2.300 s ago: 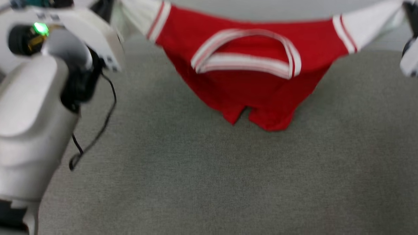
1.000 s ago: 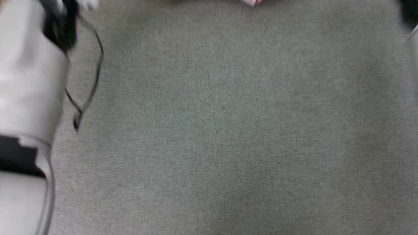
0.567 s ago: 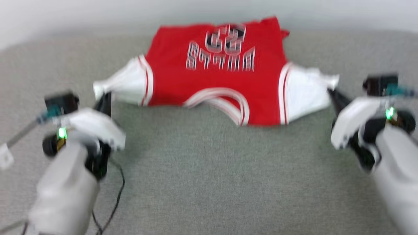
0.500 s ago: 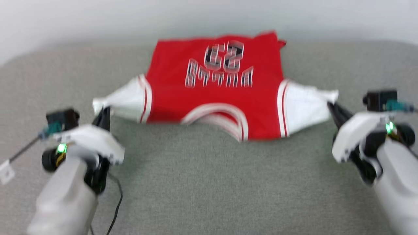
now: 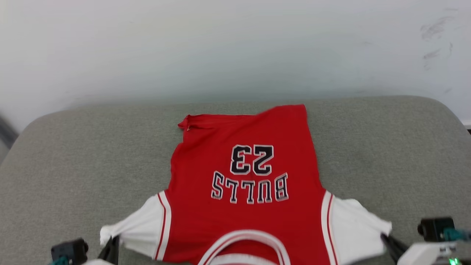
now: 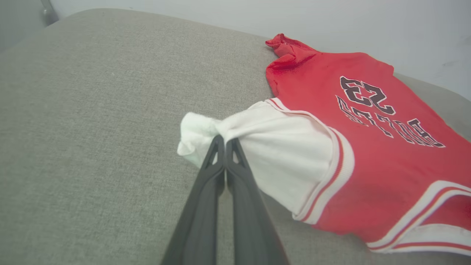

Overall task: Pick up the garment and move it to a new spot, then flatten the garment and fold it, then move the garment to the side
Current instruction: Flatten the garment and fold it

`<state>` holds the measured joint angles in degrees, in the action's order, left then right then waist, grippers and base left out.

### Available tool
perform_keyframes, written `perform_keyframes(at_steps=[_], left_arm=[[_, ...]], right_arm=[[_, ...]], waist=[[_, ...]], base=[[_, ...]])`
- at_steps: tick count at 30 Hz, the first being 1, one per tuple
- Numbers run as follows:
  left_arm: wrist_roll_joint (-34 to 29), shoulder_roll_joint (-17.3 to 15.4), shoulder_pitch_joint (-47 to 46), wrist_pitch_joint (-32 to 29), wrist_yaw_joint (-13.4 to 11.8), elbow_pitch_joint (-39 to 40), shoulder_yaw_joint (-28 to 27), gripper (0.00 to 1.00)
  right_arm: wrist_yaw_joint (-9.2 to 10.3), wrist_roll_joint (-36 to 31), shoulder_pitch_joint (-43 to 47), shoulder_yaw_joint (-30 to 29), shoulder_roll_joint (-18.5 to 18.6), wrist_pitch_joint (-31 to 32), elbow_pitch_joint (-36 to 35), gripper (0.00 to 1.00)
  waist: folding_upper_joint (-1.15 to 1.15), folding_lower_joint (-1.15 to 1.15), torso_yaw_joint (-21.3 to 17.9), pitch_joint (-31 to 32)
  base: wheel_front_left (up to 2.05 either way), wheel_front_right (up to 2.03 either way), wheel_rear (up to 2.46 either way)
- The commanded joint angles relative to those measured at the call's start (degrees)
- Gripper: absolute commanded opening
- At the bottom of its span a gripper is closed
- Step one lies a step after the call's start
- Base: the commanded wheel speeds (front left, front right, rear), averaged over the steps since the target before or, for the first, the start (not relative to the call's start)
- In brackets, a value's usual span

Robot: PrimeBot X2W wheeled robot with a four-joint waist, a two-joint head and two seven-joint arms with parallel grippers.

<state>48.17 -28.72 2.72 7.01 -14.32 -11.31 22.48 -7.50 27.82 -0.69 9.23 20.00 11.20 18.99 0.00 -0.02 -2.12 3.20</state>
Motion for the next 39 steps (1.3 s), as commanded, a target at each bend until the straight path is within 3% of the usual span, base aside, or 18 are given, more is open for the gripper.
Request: perform_keyframes(at_steps=[1, 7, 10, 17, 24, 25, 27, 28, 34, 39], left_arm=[[0.25, -0.64, 1.70, -0.37, -0.96, 1.65, -0.16, 0.00], [0.18, -2.47, 10.12, -3.45, -6.59, 12.49, 0.32, 0.00], [-0.44, -2.28, 11.08, -3.23, -7.46, 14.81, 0.87, 0.00], [-2.48, -2.29, 8.49, -2.18, -7.69, 18.05, 1.60, 0.00], [-5.91, -1.73, 3.17, -2.22, -7.73, 22.18, 3.45, 0.00], [-7.04, -0.67, 0.42, -1.69, -6.88, 23.07, 4.53, 0.00], [-7.92, 0.15, -2.00, -1.35, -6.09, 23.49, 5.34, 0.00], [-8.83, 1.39, -4.77, -0.40, -5.26, 23.31, 5.98, 0.00], [-9.72, 3.83, -9.75, 1.46, -2.98, 21.65, 7.25, 0.00], [-9.82, 5.42, -12.82, 3.08, -1.53, 20.01, 7.45, 0.00]], right_arm=[[0.02, -0.54, 1.98, -0.91, -0.63, 0.97, -1.41, 0.00], [0.03, -4.73, 14.46, -8.01, -5.85, 9.82, -12.20, 0.00], [0.02, -6.42, 16.51, -9.63, -7.85, 12.26, -15.95, 1.00], [0.02, -7.95, 8.45, -15.03, -10.82, 6.87, -20.71, 1.00], [0.02, -7.52, -9.85, -19.26, -9.30, 5.69, -10.32, 1.00], [0.02, -6.96, -18.58, -19.81, -6.88, 7.88, -3.57, 1.00], [0.02, -7.26, -24.69, -19.87, -4.72, 10.36, 0.63, 1.00], [0.01, -7.38, -33.43, -19.68, -1.77, 16.14, 6.86, 1.00], [0.02, -11.01, -48.11, -19.27, 1.37, 28.39, 15.53, 1.00], [0.02, -14.61, -55.11, -20.08, 1.82, 34.63, 19.65, 1.00]], waist=[[0.00, 0.02, 0.39, 0.28], [0.00, 0.02, 1.01, 0.08], [0.00, 0.02, 1.20, -0.35], [0.00, 0.02, 2.55, -1.95], [0.00, 0.02, 7.36, -7.47], [0.00, 0.02, 10.43, -11.11], [0.00, 0.02, 12.70, -14.07], [0.00, 0.02, 15.55, -18.08], [0.00, 0.02, 19.68, -24.36], [0.00, 0.02, 22.07, -28.66]], base=[[0.00, 0.00, 0.00], [0.00, 0.00, 0.00], [0.00, 0.00, 0.00], [0.00, 0.00, 0.00], [0.00, 0.00, 0.00], [0.00, 0.00, 0.00], [0.00, 0.00, 0.00], [0.00, 0.00, 0.00], [0.00, 0.00, 0.00], [0.00, 0.00, 0.00]])
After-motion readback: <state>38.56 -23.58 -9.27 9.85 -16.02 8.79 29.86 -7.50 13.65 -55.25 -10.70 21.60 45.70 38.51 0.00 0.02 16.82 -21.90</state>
